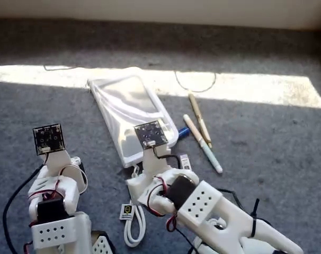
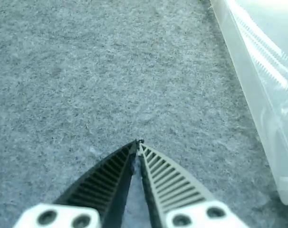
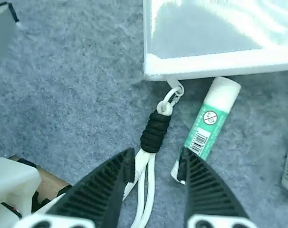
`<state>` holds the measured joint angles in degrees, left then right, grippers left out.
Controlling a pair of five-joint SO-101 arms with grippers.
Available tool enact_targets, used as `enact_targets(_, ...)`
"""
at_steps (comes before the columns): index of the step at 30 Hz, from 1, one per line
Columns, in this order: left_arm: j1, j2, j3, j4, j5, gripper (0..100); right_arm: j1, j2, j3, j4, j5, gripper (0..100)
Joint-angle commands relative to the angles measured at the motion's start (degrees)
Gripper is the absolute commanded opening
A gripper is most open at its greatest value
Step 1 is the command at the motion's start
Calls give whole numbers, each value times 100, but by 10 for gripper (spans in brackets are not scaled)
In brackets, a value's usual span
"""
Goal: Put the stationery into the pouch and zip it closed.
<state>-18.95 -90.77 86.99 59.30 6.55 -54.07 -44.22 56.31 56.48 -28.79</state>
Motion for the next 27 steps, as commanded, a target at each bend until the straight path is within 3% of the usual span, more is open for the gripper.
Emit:
enact_targets(1, -84, -66, -303, -9, 26, 7, -286, 567, -356, -532, -70, 142)
enact_targets(13, -84, -66, -303, -9, 26, 7, -391, 2123, -1244, -637, -413, 142)
enact_targets(27, -84, -66, -295, -9, 26, 7, -356, 3266, -1297, -1121, -404, 139)
